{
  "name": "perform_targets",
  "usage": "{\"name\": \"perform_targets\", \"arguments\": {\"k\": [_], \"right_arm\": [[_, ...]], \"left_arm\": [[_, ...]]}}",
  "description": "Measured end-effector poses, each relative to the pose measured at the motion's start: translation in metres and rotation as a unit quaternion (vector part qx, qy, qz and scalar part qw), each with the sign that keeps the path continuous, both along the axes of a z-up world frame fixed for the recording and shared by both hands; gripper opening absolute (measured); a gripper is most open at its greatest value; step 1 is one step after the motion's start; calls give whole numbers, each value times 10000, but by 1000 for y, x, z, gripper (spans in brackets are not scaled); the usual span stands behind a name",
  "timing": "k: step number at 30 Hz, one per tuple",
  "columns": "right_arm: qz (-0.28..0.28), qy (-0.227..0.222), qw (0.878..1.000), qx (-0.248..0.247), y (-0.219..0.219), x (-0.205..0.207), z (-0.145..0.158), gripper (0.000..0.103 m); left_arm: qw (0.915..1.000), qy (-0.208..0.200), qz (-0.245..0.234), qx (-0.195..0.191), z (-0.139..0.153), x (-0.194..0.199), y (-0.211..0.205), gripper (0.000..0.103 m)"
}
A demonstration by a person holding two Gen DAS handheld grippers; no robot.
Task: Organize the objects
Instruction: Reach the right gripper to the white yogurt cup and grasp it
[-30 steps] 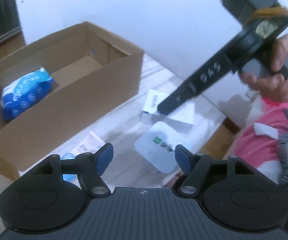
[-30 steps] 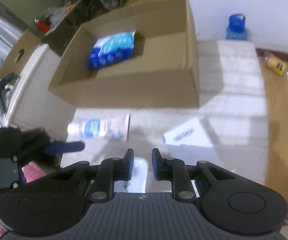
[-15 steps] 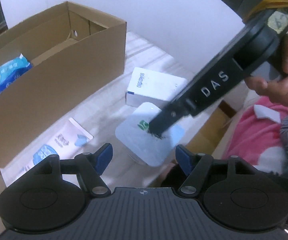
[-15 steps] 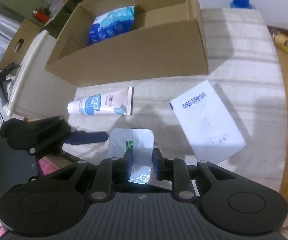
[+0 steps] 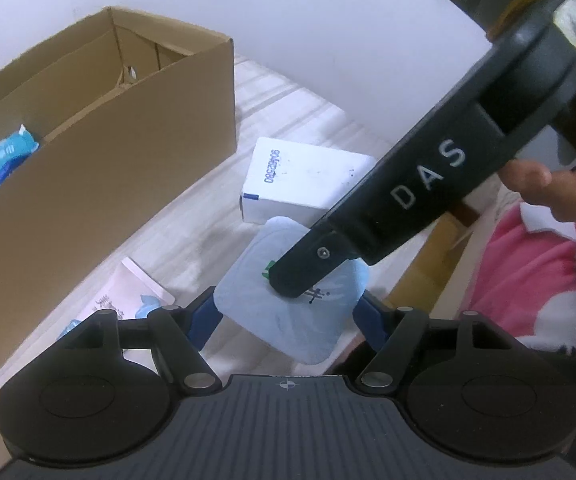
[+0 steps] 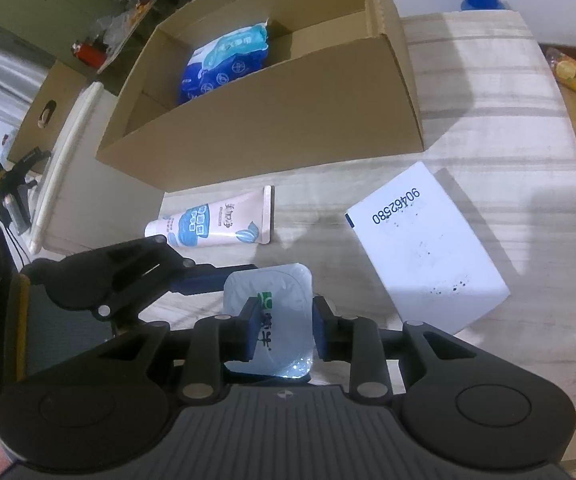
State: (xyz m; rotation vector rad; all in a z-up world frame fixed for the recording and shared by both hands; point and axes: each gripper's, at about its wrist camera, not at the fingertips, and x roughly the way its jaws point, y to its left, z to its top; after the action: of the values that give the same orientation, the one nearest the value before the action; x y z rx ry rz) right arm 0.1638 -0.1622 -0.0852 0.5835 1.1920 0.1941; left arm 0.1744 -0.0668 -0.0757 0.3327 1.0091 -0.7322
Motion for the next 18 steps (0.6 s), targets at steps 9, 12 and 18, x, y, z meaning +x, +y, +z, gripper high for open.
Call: {"name": "perform_targets", "arguments": {"k": [9, 12, 18], "right_arm": [[77, -152, 9996, 239, 13, 7, -5, 31], [69, -196, 9989, 431, 17, 11, -6, 31], [218, -322, 9984, 411, 30, 16, 5, 31]], "left_arm": [[9995, -129, -14, 282, 8, -4, 14, 70], [9995, -178, 76, 263, 14, -7, 25, 70], [9992, -278, 157, 250, 26, -11, 35, 70]]}}
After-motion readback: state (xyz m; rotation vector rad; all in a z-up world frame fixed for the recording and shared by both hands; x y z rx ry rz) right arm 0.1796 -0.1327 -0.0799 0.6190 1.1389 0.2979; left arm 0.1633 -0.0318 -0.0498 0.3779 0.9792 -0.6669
